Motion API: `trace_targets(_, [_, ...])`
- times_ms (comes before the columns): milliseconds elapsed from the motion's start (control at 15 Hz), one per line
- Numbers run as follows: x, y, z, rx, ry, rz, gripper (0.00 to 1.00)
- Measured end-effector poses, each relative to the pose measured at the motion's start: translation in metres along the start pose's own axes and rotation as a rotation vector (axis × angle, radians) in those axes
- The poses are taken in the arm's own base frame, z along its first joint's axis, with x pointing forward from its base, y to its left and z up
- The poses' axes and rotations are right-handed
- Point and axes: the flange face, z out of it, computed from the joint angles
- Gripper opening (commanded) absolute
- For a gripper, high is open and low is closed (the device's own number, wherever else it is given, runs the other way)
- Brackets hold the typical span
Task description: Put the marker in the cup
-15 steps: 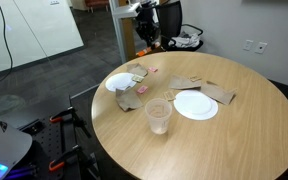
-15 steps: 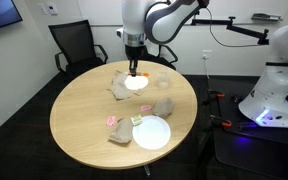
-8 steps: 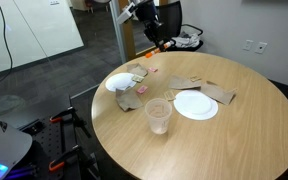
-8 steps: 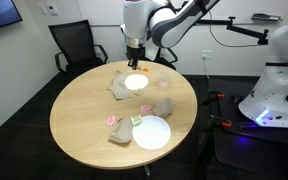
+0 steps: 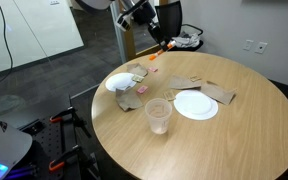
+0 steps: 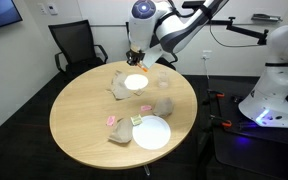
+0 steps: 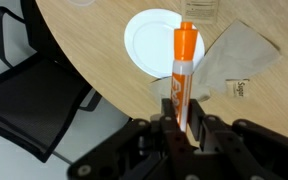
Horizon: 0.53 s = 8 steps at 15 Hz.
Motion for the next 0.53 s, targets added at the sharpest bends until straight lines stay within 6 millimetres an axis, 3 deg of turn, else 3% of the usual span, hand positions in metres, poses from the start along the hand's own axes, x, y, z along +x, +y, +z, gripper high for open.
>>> trace_targets(533, [-0.022, -0.005, -0.006, -0.217, 0.192, 0.346, 0.05])
